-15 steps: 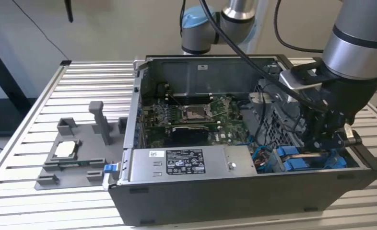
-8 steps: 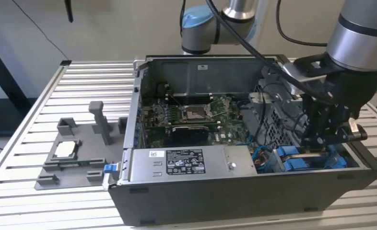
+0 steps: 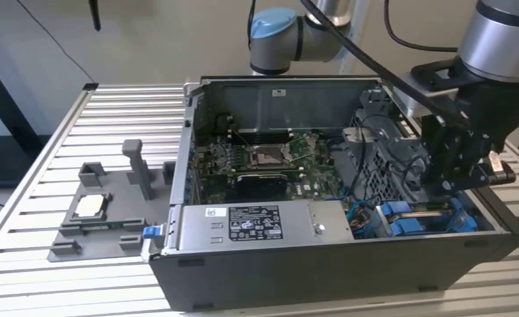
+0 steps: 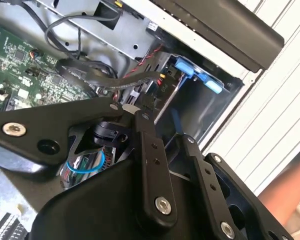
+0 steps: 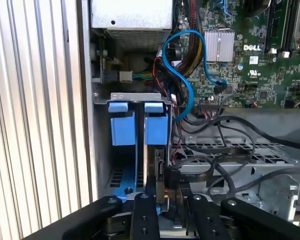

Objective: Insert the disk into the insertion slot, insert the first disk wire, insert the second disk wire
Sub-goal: 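Insert the second disk wire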

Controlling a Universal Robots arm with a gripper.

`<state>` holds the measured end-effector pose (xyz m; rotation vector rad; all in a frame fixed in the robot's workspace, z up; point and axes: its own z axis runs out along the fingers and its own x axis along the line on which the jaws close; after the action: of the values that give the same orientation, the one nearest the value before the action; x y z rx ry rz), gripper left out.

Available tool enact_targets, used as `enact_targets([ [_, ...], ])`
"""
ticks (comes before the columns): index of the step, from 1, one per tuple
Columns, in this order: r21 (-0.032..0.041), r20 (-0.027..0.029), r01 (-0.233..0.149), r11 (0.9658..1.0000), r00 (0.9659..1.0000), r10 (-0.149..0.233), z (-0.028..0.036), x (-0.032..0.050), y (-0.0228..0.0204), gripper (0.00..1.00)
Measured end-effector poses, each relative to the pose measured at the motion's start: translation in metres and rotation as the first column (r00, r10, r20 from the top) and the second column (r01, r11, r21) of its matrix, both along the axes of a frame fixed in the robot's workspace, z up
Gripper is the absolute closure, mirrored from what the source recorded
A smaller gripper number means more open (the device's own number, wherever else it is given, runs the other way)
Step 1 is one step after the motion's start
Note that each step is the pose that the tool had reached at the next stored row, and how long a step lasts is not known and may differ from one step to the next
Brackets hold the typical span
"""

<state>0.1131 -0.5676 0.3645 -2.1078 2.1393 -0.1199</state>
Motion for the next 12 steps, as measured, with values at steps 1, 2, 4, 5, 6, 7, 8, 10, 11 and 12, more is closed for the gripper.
enact_targets([
  [1,0.0008,0.0,0.0,1.0,1.0,0.0,0.0033,0.0,0.0,0.7],
  [2,0.0018,0.0,0.0,1.0,1.0,0.0,0.007,0.0,0.0,0.7],
  [4,0.0035,0.0,0.0,1.0,1.0,0.0,0.0132,0.0,0.0,0.7],
  [5,0.0049,0.0,0.0,1.0,1.0,0.0,0.0163,0.0,0.0,0.7],
  [6,0.0061,0.0,0.0,1.0,1.0,0.0,0.0191,0.0,0.0,0.7],
  [7,0.0074,0.0,0.0,1.0,1.0,0.0,0.0217,0.0,0.0,0.7],
  [8,0.0088,0.0,0.0,1.0,1.0,0.0,0.0227,0.0,0.0,0.7],
  [10,0.0092,0.0,0.001,1.0,1.0,-0.001,0.0226,-0.0012,0.0,0.7],
  [11,0.0091,0.0,0.001,1.0,1.0,-0.001,0.0227,-0.0023,0.0001,0.7],
  [12,0.0093,0.0,0.002,1.0,1.0,-0.002,0.0227,-0.0036,0.0,0.7],
])
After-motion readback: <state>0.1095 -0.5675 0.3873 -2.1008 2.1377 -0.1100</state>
